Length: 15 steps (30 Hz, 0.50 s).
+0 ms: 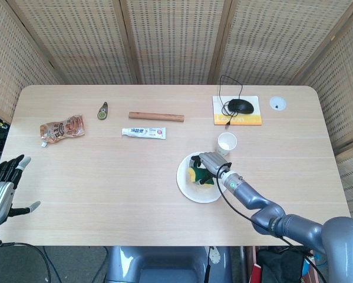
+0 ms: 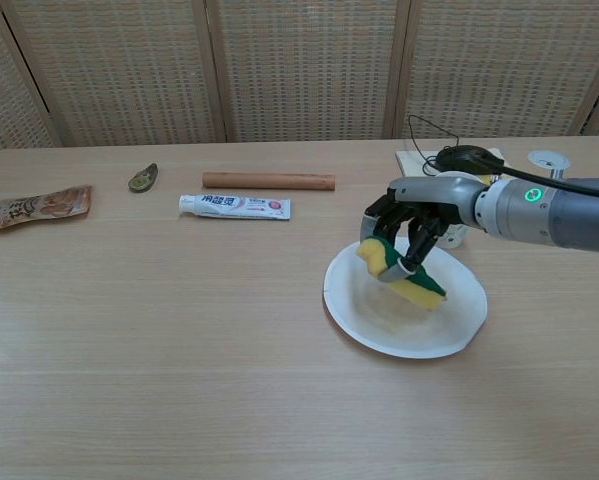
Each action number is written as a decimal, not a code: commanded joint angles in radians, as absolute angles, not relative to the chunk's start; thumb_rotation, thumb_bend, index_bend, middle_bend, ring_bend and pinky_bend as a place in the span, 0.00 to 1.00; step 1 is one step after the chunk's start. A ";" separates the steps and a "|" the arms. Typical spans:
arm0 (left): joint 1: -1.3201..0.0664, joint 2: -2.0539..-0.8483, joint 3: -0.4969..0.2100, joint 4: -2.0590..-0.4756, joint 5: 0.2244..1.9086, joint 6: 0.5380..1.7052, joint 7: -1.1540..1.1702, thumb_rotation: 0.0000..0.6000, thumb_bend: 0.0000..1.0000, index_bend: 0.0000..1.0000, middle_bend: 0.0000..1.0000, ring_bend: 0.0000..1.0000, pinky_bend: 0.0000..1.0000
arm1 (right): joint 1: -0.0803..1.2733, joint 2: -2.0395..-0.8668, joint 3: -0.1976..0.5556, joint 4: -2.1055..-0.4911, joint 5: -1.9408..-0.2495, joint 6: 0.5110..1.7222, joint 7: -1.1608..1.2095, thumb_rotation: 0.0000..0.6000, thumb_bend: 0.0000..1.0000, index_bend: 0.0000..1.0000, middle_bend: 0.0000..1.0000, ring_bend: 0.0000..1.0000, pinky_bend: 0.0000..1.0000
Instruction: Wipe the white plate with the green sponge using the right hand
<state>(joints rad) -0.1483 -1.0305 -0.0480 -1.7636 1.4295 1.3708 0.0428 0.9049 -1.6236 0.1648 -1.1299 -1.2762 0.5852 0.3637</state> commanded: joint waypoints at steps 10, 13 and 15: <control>-0.154 -1.031 -0.049 -1.763 1.416 1.358 0.046 1.00 0.00 0.00 0.00 0.00 0.00 | 0.880 -1.620 0.146 -1.114 -1.288 0.597 0.360 1.00 0.21 0.47 0.50 0.38 0.57; -0.155 -1.031 -0.047 -1.765 1.416 1.357 0.048 1.00 0.00 0.00 0.00 0.00 0.00 | 0.870 -1.633 0.135 -1.090 -1.294 0.595 0.375 1.00 0.21 0.47 0.50 0.38 0.57; -0.154 -1.032 -0.047 -1.766 1.415 1.357 0.049 1.00 0.00 0.00 0.00 0.00 0.00 | 0.864 -1.641 0.126 -1.071 -1.307 0.595 0.389 1.00 0.21 0.47 0.50 0.38 0.57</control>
